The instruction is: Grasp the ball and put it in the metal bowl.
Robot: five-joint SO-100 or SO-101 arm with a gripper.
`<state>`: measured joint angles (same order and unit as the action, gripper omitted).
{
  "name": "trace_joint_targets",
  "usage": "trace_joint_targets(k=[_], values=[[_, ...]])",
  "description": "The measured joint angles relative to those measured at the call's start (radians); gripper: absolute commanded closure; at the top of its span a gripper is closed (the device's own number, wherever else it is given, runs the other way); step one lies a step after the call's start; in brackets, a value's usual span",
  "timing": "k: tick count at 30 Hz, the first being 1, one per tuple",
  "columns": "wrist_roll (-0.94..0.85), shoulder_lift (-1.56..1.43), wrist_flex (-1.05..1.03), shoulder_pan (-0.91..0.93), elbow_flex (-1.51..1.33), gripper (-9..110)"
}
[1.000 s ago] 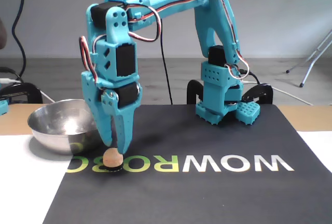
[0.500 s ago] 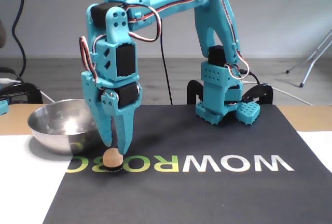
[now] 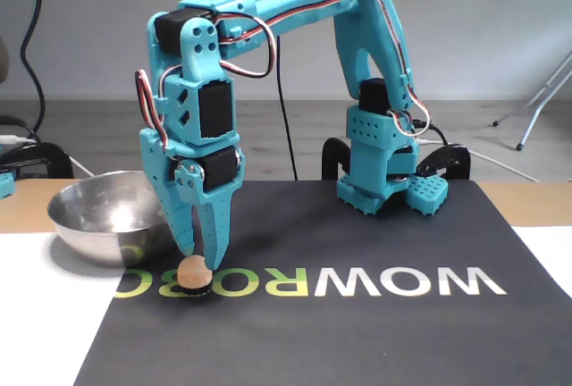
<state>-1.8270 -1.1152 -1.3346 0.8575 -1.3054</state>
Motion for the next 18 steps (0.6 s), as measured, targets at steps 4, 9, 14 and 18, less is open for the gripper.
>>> trace_joint_targets(k=[4,9,14,18], values=[[0.0,0.0,0.0,0.0,0.0,44],[0.0,0.0,0.0,0.0,0.0,44],[0.0,0.0,-0.002,0.002,0.0,44],[0.0,0.0,0.0,0.011,0.0,44]])
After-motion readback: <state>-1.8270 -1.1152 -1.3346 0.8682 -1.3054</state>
